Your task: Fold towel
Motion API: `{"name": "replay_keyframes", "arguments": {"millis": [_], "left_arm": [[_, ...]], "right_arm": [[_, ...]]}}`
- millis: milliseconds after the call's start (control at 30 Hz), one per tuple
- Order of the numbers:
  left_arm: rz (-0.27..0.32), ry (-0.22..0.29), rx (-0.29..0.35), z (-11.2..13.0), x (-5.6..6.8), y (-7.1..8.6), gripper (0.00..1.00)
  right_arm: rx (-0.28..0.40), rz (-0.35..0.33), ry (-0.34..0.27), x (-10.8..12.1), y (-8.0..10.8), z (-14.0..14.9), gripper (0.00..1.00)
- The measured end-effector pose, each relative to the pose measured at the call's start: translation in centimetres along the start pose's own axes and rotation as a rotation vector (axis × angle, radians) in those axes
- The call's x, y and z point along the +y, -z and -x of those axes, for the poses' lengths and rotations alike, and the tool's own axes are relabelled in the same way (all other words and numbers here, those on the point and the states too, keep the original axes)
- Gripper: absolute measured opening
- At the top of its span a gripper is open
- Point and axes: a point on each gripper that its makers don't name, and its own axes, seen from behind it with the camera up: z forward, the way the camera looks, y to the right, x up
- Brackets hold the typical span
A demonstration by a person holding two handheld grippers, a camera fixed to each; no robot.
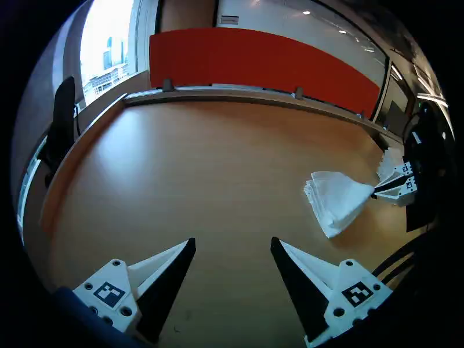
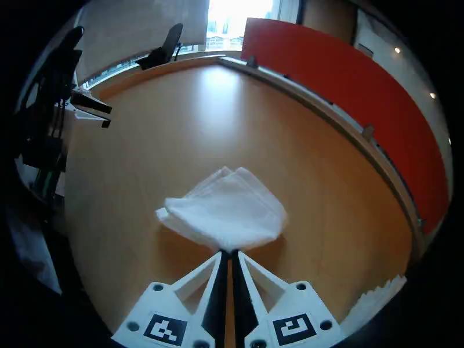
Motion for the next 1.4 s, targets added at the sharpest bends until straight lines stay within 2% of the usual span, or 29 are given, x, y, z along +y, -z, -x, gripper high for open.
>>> {"name": "replay_keyframes", "arguments": {"millis": [467,667,967,1400], "left_arm": [[0.010,-0.023,0.050,-2.0,0.0,0.9,0.97],[0.013,-0.027,0.066,-2.7,0.3,1.2,0.97],[0.016,-0.037,0.073,-3.0,0.6,1.3,0.97],[0.014,-0.052,0.074,-3.5,1.1,1.2,0.97]], "right_arm": [[0.128,0.047,0.043,2.6,3.8,-8.6,0.04],[0.167,0.067,0.049,3.8,5.8,-11.0,0.04],[0.169,0.103,0.056,6.1,7.7,-11.1,0.04],[0.156,0.146,0.029,10.3,10.5,-10.2,0.04]]}}
